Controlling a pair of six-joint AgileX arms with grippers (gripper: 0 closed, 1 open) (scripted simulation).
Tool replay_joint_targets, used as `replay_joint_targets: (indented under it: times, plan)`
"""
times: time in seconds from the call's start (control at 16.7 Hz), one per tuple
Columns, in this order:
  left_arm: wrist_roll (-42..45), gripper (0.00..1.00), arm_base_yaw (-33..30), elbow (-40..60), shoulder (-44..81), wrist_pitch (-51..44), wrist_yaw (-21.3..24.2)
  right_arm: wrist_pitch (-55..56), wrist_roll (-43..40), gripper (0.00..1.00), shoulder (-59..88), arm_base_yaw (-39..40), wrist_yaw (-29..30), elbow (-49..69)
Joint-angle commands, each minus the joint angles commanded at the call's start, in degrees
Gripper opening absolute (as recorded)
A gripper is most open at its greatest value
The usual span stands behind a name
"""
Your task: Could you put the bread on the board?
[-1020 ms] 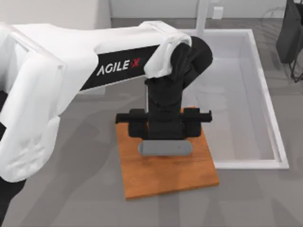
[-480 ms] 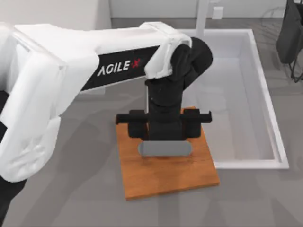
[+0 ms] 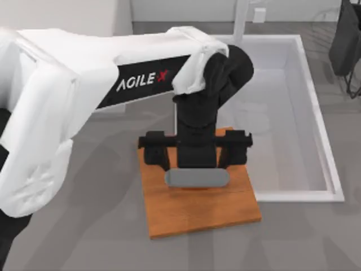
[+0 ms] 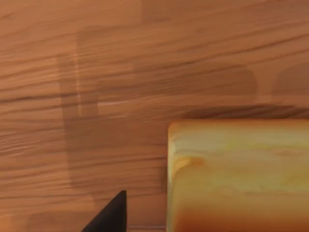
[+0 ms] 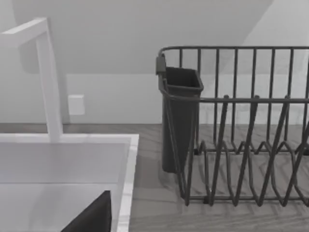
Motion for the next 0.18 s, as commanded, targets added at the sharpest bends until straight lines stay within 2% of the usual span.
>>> replay_joint_targets:
  times: [0.18]
  plan:
    - [0.00,1.00,0.00,0.00,0.00,0.00,0.00,0.00,0.00,1.00,0.00,0.00,0.00,0.00]
